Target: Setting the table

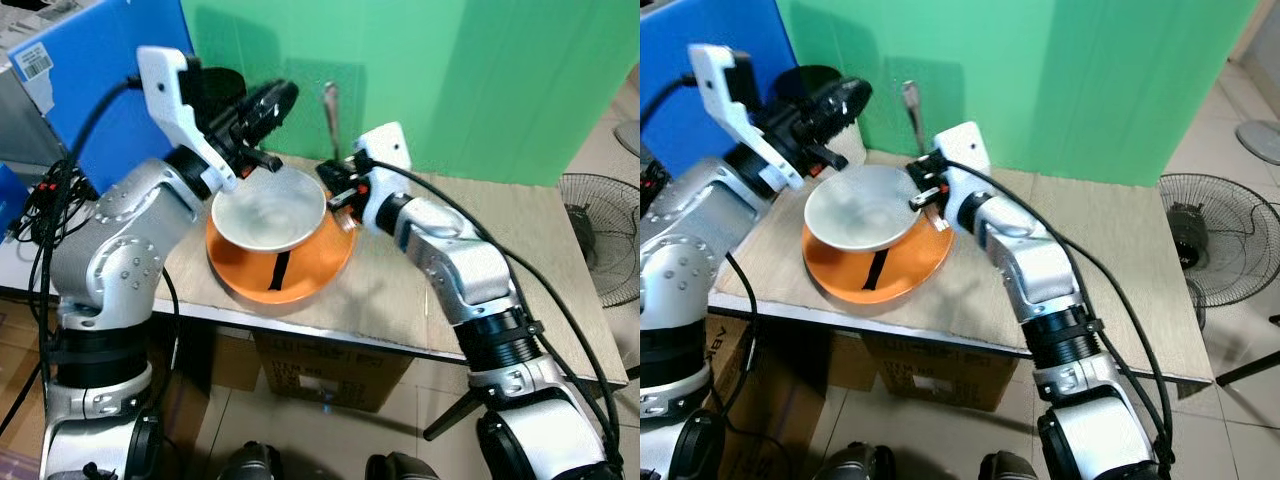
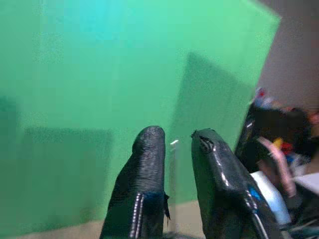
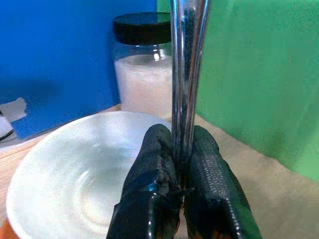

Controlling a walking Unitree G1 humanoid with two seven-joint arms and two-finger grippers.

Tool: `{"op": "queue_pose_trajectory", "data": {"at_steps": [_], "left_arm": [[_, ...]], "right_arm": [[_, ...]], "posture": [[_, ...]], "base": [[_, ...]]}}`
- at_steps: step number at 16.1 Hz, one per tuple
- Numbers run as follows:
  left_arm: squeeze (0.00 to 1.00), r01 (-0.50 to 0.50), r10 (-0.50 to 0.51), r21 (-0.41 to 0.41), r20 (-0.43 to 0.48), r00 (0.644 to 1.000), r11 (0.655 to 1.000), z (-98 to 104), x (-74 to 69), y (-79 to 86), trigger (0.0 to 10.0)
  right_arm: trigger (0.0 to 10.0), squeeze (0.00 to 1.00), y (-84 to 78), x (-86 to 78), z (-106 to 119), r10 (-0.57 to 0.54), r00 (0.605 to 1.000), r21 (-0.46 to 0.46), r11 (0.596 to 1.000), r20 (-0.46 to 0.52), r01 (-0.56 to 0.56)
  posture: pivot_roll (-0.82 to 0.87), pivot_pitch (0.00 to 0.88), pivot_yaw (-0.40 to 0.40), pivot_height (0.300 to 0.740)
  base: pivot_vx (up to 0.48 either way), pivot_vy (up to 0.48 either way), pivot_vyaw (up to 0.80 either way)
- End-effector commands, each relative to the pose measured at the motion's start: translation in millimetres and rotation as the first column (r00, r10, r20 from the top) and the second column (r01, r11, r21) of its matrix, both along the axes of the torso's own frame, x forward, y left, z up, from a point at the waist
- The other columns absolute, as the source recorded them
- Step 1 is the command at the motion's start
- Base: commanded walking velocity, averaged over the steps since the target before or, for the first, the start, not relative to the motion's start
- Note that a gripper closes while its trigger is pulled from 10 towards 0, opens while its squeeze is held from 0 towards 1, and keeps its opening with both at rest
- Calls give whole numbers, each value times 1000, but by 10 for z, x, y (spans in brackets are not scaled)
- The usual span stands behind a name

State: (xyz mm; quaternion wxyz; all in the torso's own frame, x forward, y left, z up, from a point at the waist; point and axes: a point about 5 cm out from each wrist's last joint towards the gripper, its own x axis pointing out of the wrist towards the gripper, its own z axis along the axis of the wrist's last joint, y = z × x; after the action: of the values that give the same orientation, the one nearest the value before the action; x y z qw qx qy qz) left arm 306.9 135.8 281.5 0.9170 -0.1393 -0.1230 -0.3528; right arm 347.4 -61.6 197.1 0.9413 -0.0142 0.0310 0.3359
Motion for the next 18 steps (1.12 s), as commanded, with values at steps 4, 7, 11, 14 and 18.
{"op": "queue_pose_trajectory", "data": {"at_steps": [4, 7, 11, 14, 18], "left_arm": [[0, -162, 166, 135, -21, 986, 978, -79, -74, 108, 10000], [0, -285, 321, 280, -95, 942, 917, -518, -194, 84, 10000], [0, -475, 530, 417, -18, 848, 775, -797, -318, 138, 10000], [0, -549, 583, 395, 41, 811, 736, -784, -426, 125, 10000], [0, -576, 627, 438, 35, 778, 690, -940, -562, 194, 10000]], "right_arm": [[8118, 0, -367, -93, 365, -84, 990, 113, 991, 115, 71], [10000, 0, -817, -360, 303, -235, 964, 95, 970, 125, 224], [10000, 0, -1093, -654, 65, -378, 922, 96, 924, 84, 370], [10000, 0, -1105, -800, 13, -400, 914, 86, 915, 61, 395], [10000, 0, -1042, -872, -133, -389, 919, 8, 921, 59, 389]], "posture": [[-67, 35, 98, 740], [-82, 22, 121, 740], [-82, 9, 117, 740], [-78, 0, 94, 740], [-63, 0, 55, 740]], "base": [[0, 0, 0], [0, 0, -492], [0, 0, -784], [0, 0, -800], [0, 0, -800]]}}
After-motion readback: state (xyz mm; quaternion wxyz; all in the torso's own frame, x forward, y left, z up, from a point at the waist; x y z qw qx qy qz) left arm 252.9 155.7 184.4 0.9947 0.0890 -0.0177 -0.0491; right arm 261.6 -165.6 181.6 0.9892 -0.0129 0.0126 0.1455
